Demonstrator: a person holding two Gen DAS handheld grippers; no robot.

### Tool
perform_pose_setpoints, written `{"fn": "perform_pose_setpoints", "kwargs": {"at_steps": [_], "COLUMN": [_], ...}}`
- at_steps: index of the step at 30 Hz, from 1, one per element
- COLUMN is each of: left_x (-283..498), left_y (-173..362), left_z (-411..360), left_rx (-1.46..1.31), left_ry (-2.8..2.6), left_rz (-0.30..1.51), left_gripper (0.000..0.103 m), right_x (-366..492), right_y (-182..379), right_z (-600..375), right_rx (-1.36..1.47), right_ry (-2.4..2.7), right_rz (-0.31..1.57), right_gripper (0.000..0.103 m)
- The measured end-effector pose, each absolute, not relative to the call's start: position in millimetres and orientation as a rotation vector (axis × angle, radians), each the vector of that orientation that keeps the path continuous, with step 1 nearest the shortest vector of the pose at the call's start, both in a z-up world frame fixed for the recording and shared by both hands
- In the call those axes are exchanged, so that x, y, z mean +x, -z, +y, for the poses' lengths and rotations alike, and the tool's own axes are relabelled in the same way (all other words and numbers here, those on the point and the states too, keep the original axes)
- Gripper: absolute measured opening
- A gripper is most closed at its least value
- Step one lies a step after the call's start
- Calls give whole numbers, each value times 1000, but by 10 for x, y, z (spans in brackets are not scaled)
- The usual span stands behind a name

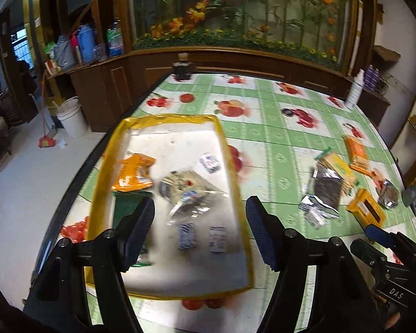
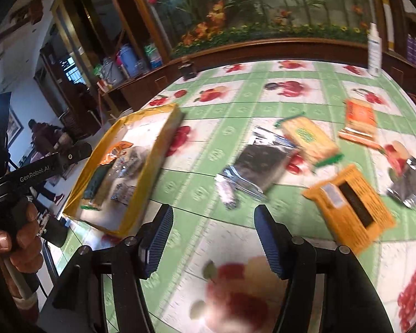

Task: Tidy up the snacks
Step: 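Withdraw both open tools from the tray toward the remaining snacks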

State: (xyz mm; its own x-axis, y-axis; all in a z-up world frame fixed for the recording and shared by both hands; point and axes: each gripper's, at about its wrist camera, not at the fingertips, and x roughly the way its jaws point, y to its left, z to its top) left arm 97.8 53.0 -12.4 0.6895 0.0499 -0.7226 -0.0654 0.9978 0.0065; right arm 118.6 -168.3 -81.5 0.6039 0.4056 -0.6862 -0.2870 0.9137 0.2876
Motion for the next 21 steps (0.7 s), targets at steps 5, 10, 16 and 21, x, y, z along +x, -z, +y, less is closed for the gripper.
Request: {"fn": "perform_pose_setpoints", "kwargs": {"at_steps": [5,10,16,21], "left_x": [968,965,1054,1248], "left_y": [184,267,418,504], "left_z": [297,73,-199,-458], "left_rx": [-12,6,25,41], "left_ry": [6,64,134,189], "left_rz": [839,868,928,954], "left_gripper": [68,68,68,68], "right_x": [1030,896,897,1062], "right_y": [857,911,932,914], "right_z": [-1968,-2218,-2379,-2439], "right_rx": [171,172,151,48], "right_ry": [-348,-301,-273,-268], "right_rz": [838,845,853,879], "right_gripper": [67,73,78,82]}}
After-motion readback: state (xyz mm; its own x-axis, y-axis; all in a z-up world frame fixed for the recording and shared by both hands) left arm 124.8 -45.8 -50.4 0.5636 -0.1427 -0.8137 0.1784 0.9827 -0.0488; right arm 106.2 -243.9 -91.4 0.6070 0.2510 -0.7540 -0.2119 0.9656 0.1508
